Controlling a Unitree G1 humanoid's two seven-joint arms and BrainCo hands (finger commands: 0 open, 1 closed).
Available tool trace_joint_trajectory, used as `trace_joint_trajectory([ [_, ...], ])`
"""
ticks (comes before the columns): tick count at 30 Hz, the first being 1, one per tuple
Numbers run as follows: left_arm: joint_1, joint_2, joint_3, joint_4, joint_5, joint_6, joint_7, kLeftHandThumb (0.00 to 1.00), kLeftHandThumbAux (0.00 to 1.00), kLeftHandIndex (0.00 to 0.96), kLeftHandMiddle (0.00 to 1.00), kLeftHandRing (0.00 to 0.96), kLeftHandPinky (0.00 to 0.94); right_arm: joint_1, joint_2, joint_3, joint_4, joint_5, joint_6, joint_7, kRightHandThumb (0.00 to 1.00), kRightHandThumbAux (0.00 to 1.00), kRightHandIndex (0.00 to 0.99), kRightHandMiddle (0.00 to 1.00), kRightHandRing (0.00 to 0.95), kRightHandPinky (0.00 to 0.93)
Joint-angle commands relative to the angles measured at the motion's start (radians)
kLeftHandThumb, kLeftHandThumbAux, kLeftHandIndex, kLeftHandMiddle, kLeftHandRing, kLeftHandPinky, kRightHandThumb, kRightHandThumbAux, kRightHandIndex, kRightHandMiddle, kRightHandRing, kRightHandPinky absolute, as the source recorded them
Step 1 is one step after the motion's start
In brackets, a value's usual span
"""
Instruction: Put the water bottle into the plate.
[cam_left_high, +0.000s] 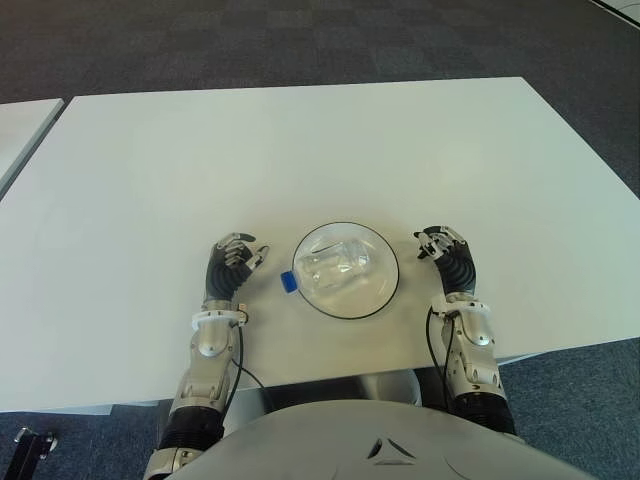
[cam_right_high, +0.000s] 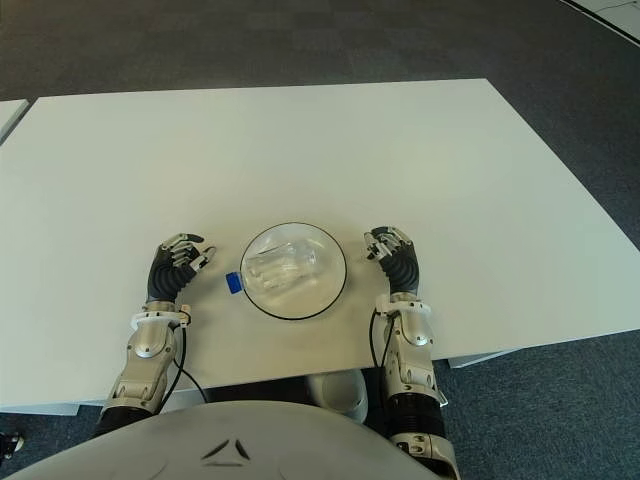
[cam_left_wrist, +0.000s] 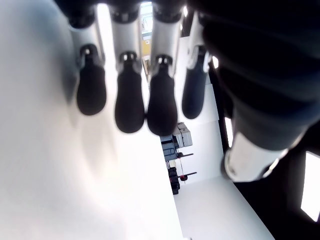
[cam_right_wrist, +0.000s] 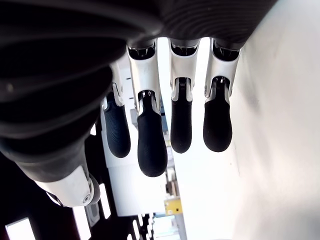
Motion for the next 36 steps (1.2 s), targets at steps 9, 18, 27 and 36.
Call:
trace_joint_trajectory([
  [9,-0.002,0.014,0.001,0.029,-0.006,-0.001,-0.021,0.705,0.717,0.436,0.706,0.689,0.659,0.024,0.004,0.009,0.012,0.000,0.067,0.005,0.701,0.733,0.436,0.847,0.841,0.819],
  [18,-0.005,0.018,0.005,0.032,-0.003,-0.001,-0.016,0.705,0.717,0.436,0.701,0.686,0.657,0.023,0.008,0.008,0.004,0.010,0.091,0.011,0.701,0.733,0.436,0.854,0.849,0.825],
  [27,-0.003,0.025,0.004,0.027,-0.001,-0.011,-0.017,0.704,0.717,0.436,0.700,0.684,0.659,0.022,0.010,0.011,-0.005,0.006,0.105,0.011,0.700,0.733,0.436,0.860,0.853,0.825],
  [36,-0.001,0.026,0.002,0.018,-0.002,0.003,-0.018,0.704,0.717,0.436,0.702,0.686,0.656,0.027,0.008,0.018,-0.021,-0.001,0.122,0.009,0.701,0.733,0.436,0.858,0.853,0.826],
])
